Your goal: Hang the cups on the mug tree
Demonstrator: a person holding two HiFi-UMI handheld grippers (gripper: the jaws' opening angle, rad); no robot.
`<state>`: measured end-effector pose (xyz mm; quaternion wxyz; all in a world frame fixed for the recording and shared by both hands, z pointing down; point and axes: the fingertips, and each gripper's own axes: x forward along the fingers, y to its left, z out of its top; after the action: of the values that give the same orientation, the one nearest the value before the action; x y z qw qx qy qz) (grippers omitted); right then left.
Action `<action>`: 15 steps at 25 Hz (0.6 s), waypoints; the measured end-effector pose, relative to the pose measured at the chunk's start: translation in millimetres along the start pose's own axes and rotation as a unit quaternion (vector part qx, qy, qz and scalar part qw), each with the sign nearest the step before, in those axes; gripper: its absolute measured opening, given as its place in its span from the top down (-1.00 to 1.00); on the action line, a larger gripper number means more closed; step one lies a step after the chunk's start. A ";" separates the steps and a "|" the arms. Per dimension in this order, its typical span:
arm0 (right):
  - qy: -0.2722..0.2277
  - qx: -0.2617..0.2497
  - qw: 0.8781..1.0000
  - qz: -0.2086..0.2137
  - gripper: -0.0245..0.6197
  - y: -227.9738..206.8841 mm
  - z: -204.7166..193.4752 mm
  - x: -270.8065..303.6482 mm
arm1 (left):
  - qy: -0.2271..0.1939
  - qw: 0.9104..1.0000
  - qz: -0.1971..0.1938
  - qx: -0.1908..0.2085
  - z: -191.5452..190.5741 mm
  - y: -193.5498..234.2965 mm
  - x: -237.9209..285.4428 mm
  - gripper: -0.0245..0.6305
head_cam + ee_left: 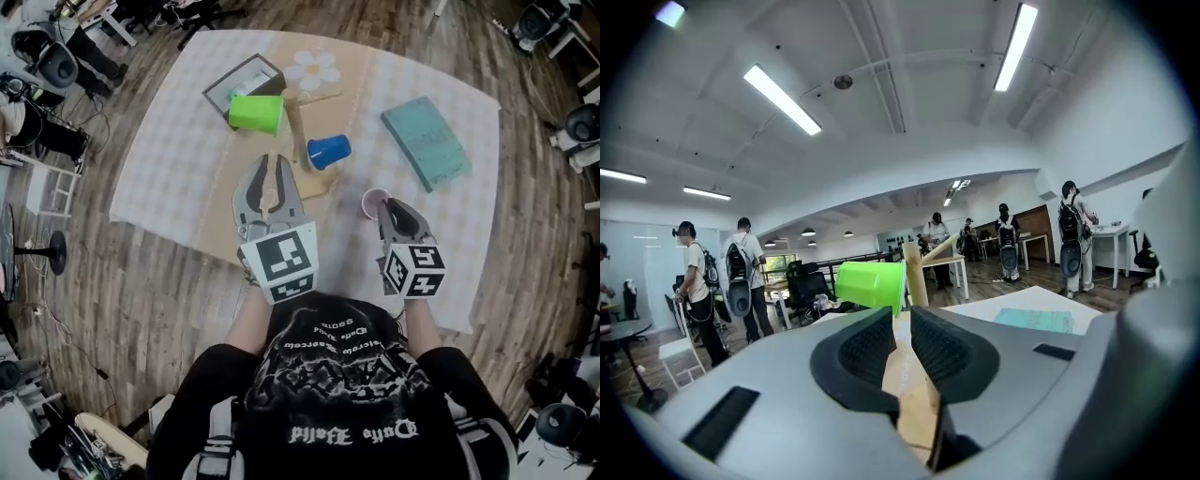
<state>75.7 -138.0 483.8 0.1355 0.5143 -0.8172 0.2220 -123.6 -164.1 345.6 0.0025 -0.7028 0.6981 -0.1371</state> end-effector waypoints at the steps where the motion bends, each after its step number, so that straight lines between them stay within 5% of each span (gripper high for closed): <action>1: 0.009 0.002 1.000 -0.006 0.72 -11.0 -1.7 1.9 | 0.003 1.000 -0.001 0.001 -3.6 1.9 -3.4 0.71; 10: 0.133 0.010 0.991 0.032 0.62 -45.6 -41.8 30.8 | 0.051 0.999 -0.001 0.003 -49.4 25.6 -30.3 0.79; 15: 0.164 0.017 0.986 0.041 0.58 -53.6 -51.3 44.7 | 0.097 0.993 -0.001 -0.062 -82.9 41.6 -41.9 0.84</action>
<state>104.2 -167.1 560.2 0.2496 0.4397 -0.8004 0.3220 -180.2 -108.4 409.3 -0.1090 -0.6855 0.7016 -0.1609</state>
